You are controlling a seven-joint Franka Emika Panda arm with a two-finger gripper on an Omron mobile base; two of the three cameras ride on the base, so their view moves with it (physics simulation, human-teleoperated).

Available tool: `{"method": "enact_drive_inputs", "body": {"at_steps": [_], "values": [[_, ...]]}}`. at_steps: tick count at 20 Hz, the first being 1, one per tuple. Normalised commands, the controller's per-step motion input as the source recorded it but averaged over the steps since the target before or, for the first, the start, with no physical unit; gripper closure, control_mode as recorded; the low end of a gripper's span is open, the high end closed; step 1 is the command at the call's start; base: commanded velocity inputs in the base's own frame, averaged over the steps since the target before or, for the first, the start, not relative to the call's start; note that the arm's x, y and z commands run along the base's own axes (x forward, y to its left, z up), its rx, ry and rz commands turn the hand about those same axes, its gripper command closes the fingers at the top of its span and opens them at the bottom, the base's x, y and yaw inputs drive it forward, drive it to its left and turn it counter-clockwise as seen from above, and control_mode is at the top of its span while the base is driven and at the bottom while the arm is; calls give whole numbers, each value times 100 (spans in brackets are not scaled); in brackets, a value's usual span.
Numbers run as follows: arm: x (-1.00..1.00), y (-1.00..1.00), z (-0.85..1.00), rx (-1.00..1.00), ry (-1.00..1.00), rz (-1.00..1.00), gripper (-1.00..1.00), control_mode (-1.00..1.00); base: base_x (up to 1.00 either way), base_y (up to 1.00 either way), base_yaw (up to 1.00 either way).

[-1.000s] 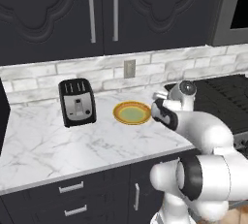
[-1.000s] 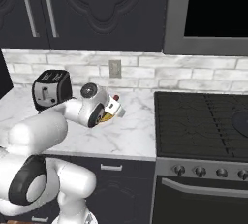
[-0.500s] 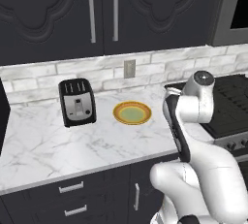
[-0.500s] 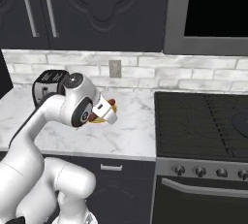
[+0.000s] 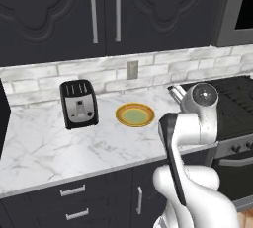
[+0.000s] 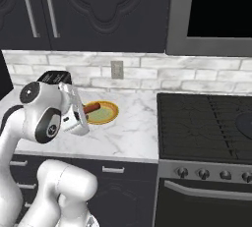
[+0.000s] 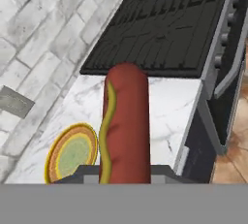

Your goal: Place the cold items (potato and bell pepper) from the fridge in one tupperware on the dining counter. Place the warm items (kebab skewer and hot dog) in the stove area in another tupperware.

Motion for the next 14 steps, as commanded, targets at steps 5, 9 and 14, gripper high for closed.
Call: {"method": "enact_drive_inputs", "body": {"at_steps": [5, 9, 14], "values": [[-100, 46, 33, 33, -58, -33, 100, -100, 0, 0, 0], [-53, 9, -36, 32, -21, -27, 100, -100, 0, 0, 0], [0, -1, -70, 28, 6, -7, 100, -100, 0, 0, 0]]}}
